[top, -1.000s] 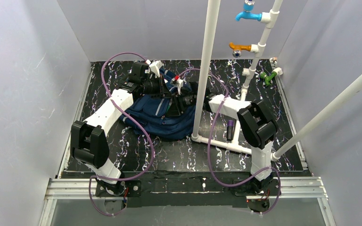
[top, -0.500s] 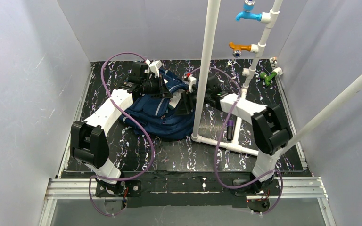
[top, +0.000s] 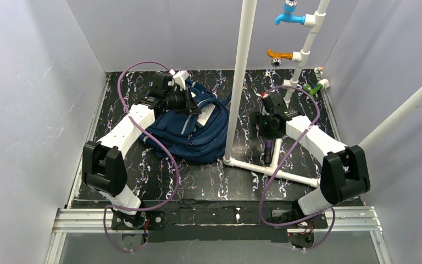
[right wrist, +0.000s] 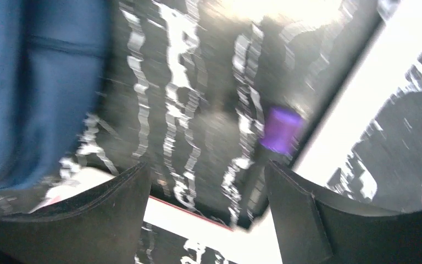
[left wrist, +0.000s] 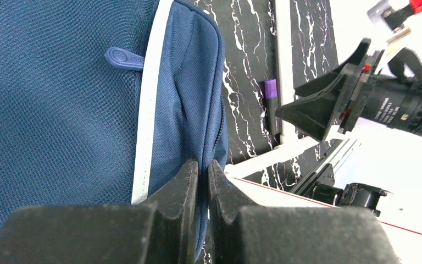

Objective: Pack the student bag
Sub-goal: Pick up the stationery from the center of the board.

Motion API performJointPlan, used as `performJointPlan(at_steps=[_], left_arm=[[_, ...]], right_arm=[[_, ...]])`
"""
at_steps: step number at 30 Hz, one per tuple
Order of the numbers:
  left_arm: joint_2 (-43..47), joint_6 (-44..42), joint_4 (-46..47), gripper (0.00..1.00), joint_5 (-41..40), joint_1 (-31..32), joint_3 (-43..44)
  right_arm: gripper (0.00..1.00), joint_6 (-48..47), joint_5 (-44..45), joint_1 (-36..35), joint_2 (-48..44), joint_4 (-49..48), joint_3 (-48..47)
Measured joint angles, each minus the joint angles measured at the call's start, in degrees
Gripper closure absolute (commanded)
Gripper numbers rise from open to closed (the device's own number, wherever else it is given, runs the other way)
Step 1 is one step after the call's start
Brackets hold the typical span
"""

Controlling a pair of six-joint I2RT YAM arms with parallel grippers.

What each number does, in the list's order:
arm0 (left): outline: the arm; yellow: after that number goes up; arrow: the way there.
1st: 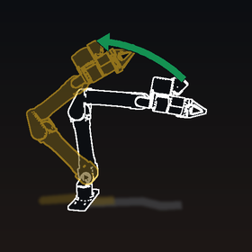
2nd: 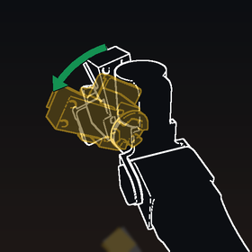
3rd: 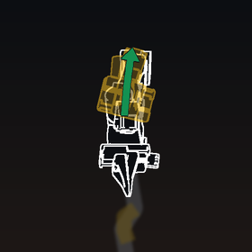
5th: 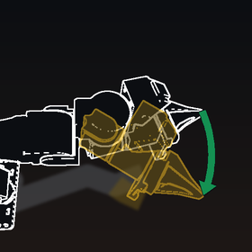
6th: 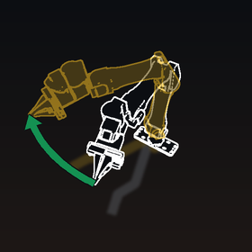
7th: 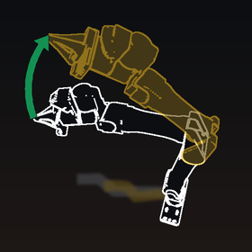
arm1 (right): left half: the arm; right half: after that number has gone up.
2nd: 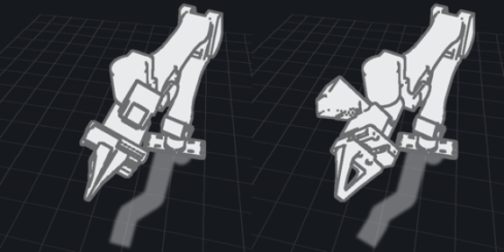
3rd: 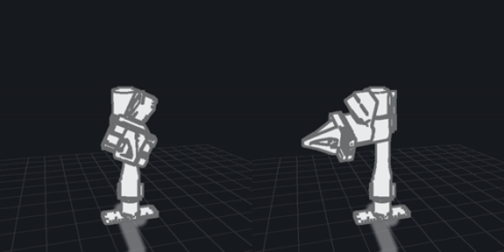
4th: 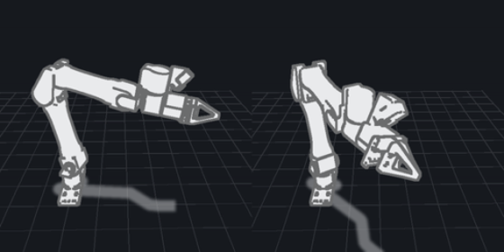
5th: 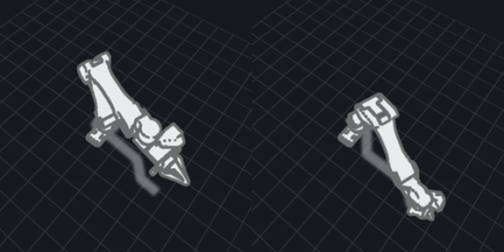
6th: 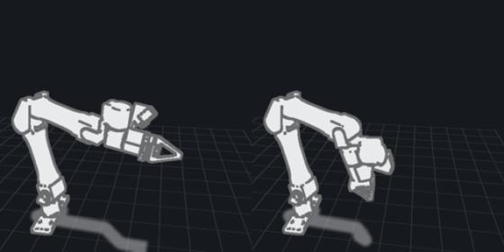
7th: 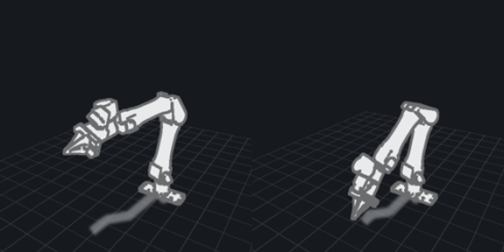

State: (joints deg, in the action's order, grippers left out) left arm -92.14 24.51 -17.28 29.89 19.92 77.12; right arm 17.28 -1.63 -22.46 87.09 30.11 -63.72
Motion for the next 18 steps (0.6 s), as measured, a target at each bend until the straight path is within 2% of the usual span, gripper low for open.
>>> performJointPlan(at_steps=[3,6,10,18], left_arm=[[0.0,0.09,0.85,1.0,0.57,-0.07,-0.68],[0.0,0.55,1.9,1.0,1.18,-0.11,-1.53],[0.0,1.51,3.56,1.0,1.77,-0.13,-2.36],[0.0,2.4,4.42,1.0,2.27,-0.33,-2.75]], right_arm=[[0.19,2.6,9.18,-0.07,-2.4,4.79,3.8],[0.23,4.26,13.75,-0.07,-3.13,7.13,5.55],[0.32,5.2,16.63,-0.07,-1.86,7.52,5.81],[0.38,5.31,18.97,-1.11,2.97,6.08,6.16]])
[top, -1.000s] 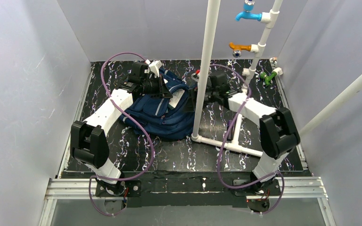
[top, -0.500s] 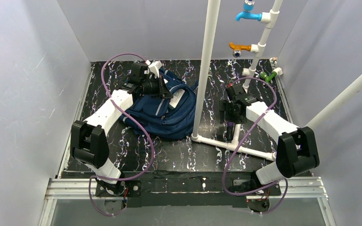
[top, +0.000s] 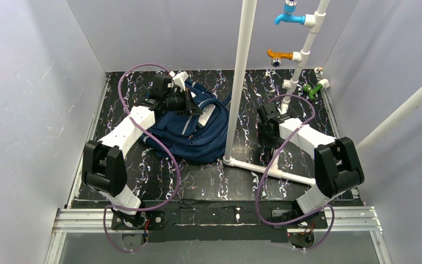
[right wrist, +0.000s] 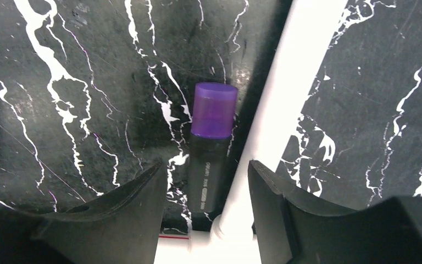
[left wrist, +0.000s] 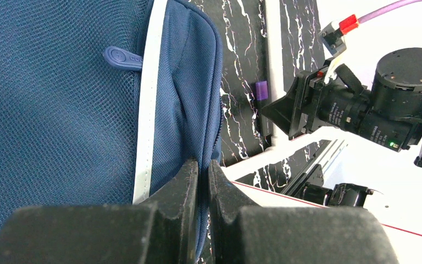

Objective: Pack the student bag
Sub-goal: Pick up the stationery from the center of the board.

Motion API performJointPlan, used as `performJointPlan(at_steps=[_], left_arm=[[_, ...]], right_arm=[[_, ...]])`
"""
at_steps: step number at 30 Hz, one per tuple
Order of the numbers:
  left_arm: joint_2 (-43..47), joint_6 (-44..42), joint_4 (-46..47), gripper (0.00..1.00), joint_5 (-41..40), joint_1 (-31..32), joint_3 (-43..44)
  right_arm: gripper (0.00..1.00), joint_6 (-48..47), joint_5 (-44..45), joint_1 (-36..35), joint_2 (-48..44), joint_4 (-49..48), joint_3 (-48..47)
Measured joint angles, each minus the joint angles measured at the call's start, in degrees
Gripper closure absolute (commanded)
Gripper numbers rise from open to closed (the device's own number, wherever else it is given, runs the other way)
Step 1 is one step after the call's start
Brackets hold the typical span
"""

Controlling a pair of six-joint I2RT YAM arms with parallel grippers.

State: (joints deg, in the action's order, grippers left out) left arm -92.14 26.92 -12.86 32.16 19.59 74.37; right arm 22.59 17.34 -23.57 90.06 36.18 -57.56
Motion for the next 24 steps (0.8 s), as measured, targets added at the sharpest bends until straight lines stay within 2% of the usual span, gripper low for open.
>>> performJointPlan(at_steps=[11,14,19,20,24], left_arm=[[0.0,0.13,0.0,1.0,0.0,0.0,0.0],[0.0,0.13,0.0,1.0,0.0,0.0,0.0],[0.0,0.13,-0.02,1.0,0.0,0.0,0.0],[0.0,0.13,-0.04,1.0,0.0,0.0,0.0],[0.02,0.07,-0.17,1.0,-0.02,0.0,0.0]], right_arm=[[0.48,2.08,1.62,-1.99,5.29,-3.78,0.35],[0.58,2.95,2.14,-2.1,5.22,-4.96,0.87],[0.94,4.33,3.69,-2.32,4.63,-7.67,2.14],[0.99,4.44,3.91,-2.34,4.48,-7.78,2.25],[0.99,4.98,3.28,-2.32,4.15,-9.68,2.32]])
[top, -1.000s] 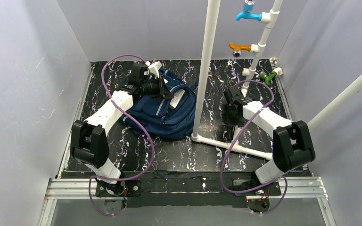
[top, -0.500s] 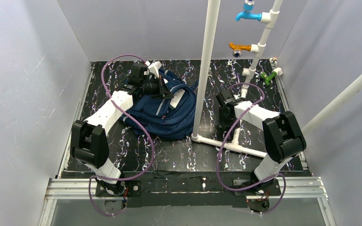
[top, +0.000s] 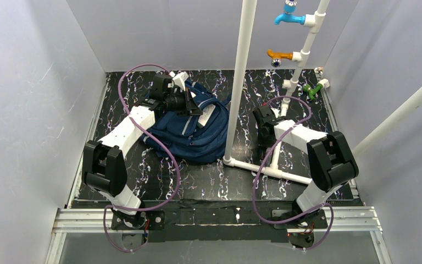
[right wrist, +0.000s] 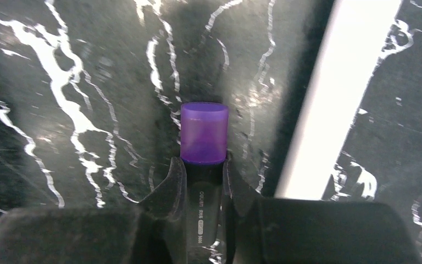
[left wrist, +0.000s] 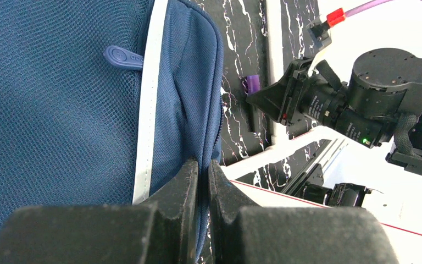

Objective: Pack the student bag
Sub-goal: Pick up the stationery from the center of the board, then place the stationery in the student bag.

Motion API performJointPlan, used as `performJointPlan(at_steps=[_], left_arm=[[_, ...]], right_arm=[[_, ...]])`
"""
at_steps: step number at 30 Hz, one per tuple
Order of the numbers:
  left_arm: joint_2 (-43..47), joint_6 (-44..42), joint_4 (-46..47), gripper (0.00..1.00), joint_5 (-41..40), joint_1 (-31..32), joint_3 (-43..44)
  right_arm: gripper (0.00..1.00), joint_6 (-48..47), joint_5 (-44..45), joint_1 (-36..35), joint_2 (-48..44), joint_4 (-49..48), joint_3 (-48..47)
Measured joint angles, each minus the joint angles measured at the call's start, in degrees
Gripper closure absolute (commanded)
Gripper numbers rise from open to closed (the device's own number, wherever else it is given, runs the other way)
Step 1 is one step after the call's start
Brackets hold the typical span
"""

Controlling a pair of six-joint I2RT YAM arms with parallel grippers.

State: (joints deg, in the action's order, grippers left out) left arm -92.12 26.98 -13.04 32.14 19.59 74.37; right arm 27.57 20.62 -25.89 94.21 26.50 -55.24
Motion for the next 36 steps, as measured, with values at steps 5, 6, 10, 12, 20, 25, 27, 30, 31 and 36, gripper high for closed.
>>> performJointPlan(at_steps=[5,6,10,12,20,25,27,30,31,36], left_arm=[[0.09,-0.35,-0.52,1.0,-0.04,0.0,0.0],[0.13,-0.39,-0.63,1.0,-0.09,0.0,0.0],[0.31,-0.42,-0.76,1.0,-0.31,0.0,0.0],[0.37,-0.42,-0.87,1.0,-0.44,0.0,0.0],[0.85,-0.39,-1.33,1.0,-1.11,0.0,0.04],[0.85,-0.39,-1.86,1.0,-1.27,0.0,0.61],[0.85,-0.39,-1.97,1.0,-1.27,0.0,0.63],[0.85,-0.42,-2.14,1.0,-1.25,0.0,0.7],[0.85,-0.39,-2.23,1.0,-1.22,0.0,0.7],[0.85,-0.33,-2.4,1.0,-0.83,0.0,0.81]], right_arm=[[0.99,2.45,-5.09,0.35,-0.81,-4.76,0.0],[0.99,3.08,-6.62,0.52,-1.49,-6.29,0.0],[0.99,6.75,-13.97,1.46,-3.82,-15.12,-0.15],[0.99,10.12,-18.73,2.05,-3.74,-21.16,-0.57],[0.99,26.82,-36.48,-0.55,6.23,-44.74,-5.64],[0.99,36.65,-42.77,-3.15,11.47,-55.71,-5.64],[0.99,40.48,-45.03,-3.63,14.08,-60.08,-5.68],[0.99,45.9,-47.21,-4.44,17.84,-66.2,-5.75],[0.99,47.21,-47.56,-4.61,18.56,-67.63,-5.77],[0.99,51.28,-46.42,-6.38,19.96,-71.93,-6.75]])
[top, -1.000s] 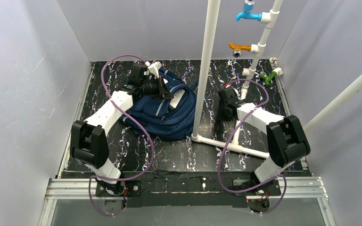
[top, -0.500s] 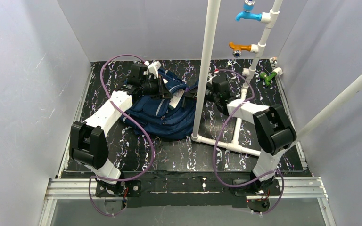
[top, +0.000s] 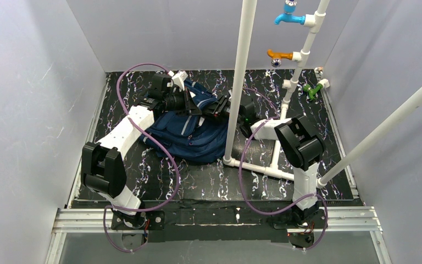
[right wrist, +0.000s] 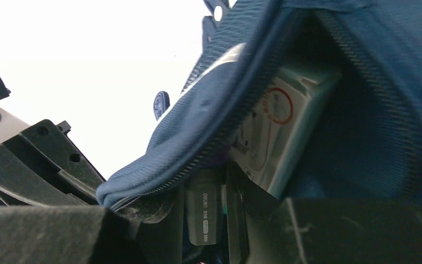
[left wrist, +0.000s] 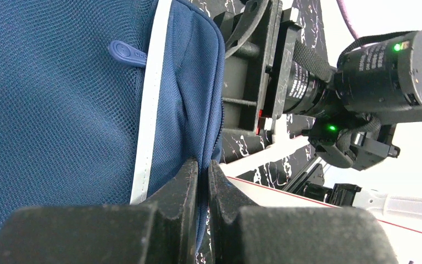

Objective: Pack the student bag
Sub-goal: Place the stationery in the student bag.

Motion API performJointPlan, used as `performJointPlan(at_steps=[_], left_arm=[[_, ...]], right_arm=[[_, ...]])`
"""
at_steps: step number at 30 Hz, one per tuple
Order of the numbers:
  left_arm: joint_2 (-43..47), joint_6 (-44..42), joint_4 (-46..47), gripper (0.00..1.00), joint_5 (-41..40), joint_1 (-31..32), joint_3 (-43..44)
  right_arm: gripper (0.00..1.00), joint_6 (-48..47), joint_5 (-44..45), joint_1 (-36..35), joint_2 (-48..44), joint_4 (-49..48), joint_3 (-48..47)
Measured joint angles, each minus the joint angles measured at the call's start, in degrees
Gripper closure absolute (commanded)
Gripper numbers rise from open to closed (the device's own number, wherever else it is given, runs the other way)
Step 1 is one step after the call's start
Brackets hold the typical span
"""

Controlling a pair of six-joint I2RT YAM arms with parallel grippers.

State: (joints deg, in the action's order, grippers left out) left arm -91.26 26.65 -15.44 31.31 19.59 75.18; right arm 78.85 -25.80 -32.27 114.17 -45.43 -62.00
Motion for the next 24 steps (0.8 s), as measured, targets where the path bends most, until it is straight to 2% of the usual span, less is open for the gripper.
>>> performJointPlan(at_steps=[1,3,4,9,12,16,20,24], left_arm=[[0.0,0.02,0.02,1.0,0.13,0.0,0.0],[0.0,0.02,0.37,1.0,0.31,-0.15,0.0],[0.0,0.04,0.48,1.0,0.42,-0.33,0.07],[0.0,0.15,0.68,1.0,0.07,-0.66,0.11],[0.0,0.46,0.66,1.0,0.17,-0.63,0.11],[0.0,0.55,0.44,1.0,0.2,-0.39,0.11],[0.0,0.66,0.44,1.0,0.15,-0.39,0.09],[0.0,0.81,0.44,1.0,0.17,-0.35,0.09]], right_arm=[[0.99,0.46,0.63,-0.57,0.0,-0.44,-0.48],[0.84,1.05,2.56,-1.64,0.07,-1.11,-1.11],[0.82,1.2,3.61,-2.03,0.09,-0.96,-1.25],[0.81,-1.18,8.17,-3.5,-0.68,3.56,-2.71],[0.73,-3.37,12.24,-4.39,-3.15,7.69,-1.97],[0.74,-6.4,15.19,-4.92,-4.87,11.15,-1.25],[0.59,-8.31,15.85,-4.92,-5.11,12.83,-1.44],[0.52,-10.38,18.03,-4.98,-6.49,16.35,-1.44]])
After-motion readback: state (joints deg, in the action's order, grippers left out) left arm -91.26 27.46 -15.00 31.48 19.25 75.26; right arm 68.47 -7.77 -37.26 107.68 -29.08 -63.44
